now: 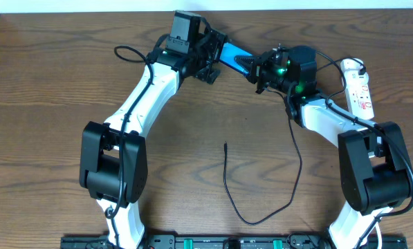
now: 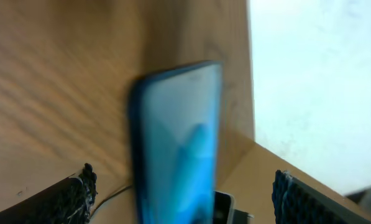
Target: Plug charger to phone and switch on socket
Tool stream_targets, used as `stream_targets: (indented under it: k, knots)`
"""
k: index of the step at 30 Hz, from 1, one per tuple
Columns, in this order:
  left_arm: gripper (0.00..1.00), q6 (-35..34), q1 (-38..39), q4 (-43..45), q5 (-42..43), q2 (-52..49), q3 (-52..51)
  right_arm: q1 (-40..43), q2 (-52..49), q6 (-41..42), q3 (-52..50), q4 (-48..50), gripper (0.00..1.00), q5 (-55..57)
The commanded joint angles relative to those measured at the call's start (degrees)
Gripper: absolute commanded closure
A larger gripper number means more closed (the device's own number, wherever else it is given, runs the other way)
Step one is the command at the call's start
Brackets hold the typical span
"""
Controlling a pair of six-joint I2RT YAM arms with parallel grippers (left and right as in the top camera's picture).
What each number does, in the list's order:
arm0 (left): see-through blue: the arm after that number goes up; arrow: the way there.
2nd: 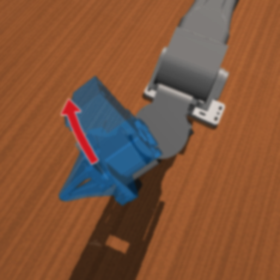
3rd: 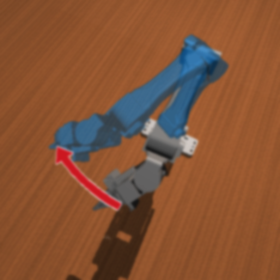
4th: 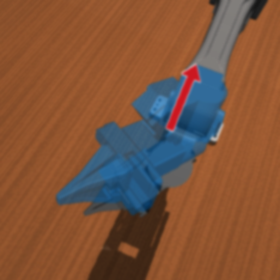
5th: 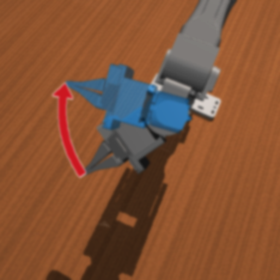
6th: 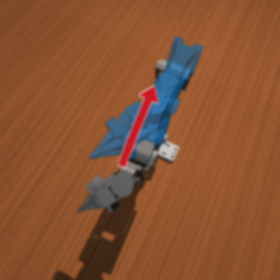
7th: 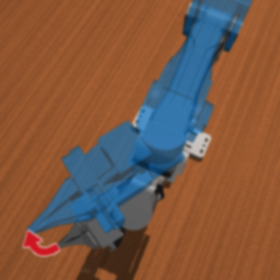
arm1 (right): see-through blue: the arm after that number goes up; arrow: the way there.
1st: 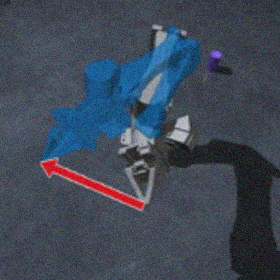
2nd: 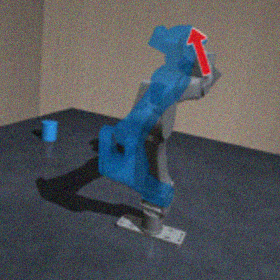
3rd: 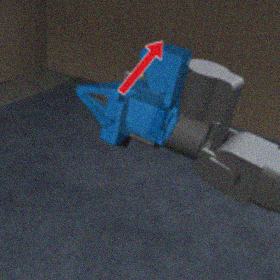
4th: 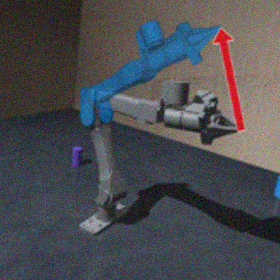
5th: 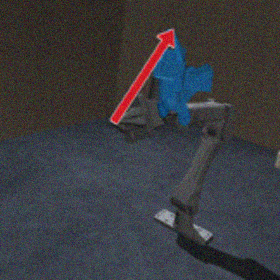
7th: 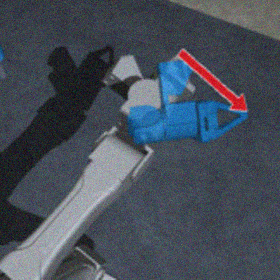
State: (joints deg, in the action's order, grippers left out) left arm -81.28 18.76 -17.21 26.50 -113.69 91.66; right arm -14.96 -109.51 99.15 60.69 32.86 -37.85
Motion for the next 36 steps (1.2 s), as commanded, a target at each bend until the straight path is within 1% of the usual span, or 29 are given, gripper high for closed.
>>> stream_targets:
  k: [1, 4, 11, 18, 20, 22, 26, 36]
  knots:
    - [0.10, 3.74, -0.37, 2.95, -0.15, 1.42, 0.35, 0.31, 0.37, 4.44, 0.92, 0.85, 0.98, -0.20]
    - [0.10, 4.90, -0.37, 4.70, -0.35, 1.42, 0.35, 0.31, 0.37, 5.66, 0.92, 1.51, 0.98, -0.20]
    - [0.10, 5.01, -0.37, 5.55, -3.17, 1.42, 0.35, 0.31, 0.37, 9.29, 0.92, 7.19, 0.98, 1.77]
    - [0.11, 4.96, -0.37, 11.39, -3.17, 1.42, 0.35, 0.42, 0.37, 13.22, 0.92, 10.58, 0.98, 3.50]
    - [0.17, 4.94, -0.37, 13.25, -3.17, 1.42, 0.35, 0.42, 0.37, 14.51, 0.92, 11.54, 0.98, 4.20]
    - [0.18, 4.26, -0.37, 14.58, -3.17, 1.42, 0.35, 0.42, 0.37, 15.32, 0.92, 12.48, 0.98, 5.01]
    - [0.18, 4.09, -0.37, 15.21, -3.17, 1.42, 0.35, 0.42, 0.37, 17.00, 0.92, 14.21, 0.99, 5.73]
    - [0.18, 4.11, -0.37, 15.21, -3.17, 1.42, 0.35, 0.39, 0.37, 18.05, 0.92, 18.27, 0.98, 5.51]
